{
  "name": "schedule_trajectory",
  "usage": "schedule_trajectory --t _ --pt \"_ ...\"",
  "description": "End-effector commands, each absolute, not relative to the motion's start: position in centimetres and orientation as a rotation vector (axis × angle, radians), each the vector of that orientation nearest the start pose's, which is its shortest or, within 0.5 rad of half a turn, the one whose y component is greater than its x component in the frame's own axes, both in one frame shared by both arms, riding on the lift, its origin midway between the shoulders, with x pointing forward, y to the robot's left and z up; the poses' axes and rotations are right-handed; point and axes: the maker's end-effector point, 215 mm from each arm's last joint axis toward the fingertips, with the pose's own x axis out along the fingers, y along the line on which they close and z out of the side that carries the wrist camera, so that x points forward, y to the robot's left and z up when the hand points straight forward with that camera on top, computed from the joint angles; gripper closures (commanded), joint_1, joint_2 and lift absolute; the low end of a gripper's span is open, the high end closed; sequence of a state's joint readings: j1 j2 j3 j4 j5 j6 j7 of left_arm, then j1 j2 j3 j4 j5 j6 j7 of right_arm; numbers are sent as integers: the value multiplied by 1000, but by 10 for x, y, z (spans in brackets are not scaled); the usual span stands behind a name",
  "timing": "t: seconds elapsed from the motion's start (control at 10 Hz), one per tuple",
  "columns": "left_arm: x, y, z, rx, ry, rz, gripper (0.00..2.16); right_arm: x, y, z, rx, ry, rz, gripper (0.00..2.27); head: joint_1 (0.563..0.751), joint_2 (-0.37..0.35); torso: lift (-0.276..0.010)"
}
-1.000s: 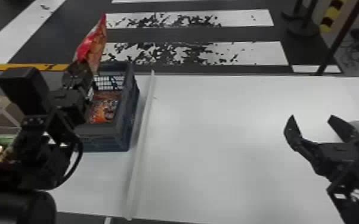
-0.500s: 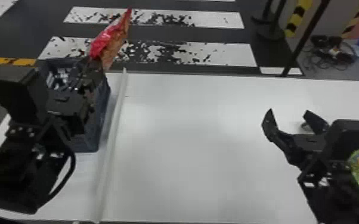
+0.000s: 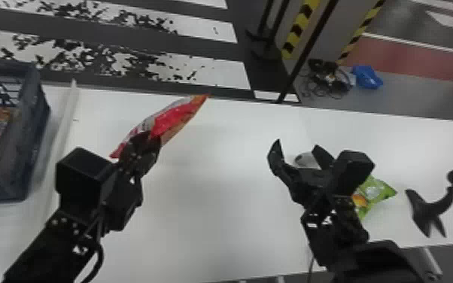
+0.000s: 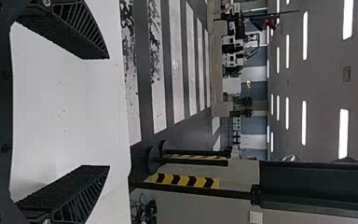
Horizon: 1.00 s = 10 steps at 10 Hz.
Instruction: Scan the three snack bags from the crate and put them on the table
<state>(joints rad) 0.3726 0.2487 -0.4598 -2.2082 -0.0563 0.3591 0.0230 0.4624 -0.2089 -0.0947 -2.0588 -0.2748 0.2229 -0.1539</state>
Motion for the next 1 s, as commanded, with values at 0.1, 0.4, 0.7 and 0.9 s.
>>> schedule_trajectory --t 0.1,0.4,0.7,0.9 --pt "373 -35 -385 210 193 -591 1710 453 -335 -369 41 192 -151 29 695 -350 -94" --pt "322 -71 -442 202 287 -707 1710 450 -333 -371 49 195 -151 29 695 -350 -94" --pt "302 -88 -452 148 327 -744 49 454 -323 -370 56 192 -134 29 695 -350 -94" --pt "308 -83 -431 65 321 -738 22 452 -323 -371 55 196 -135 29 695 -350 -94"
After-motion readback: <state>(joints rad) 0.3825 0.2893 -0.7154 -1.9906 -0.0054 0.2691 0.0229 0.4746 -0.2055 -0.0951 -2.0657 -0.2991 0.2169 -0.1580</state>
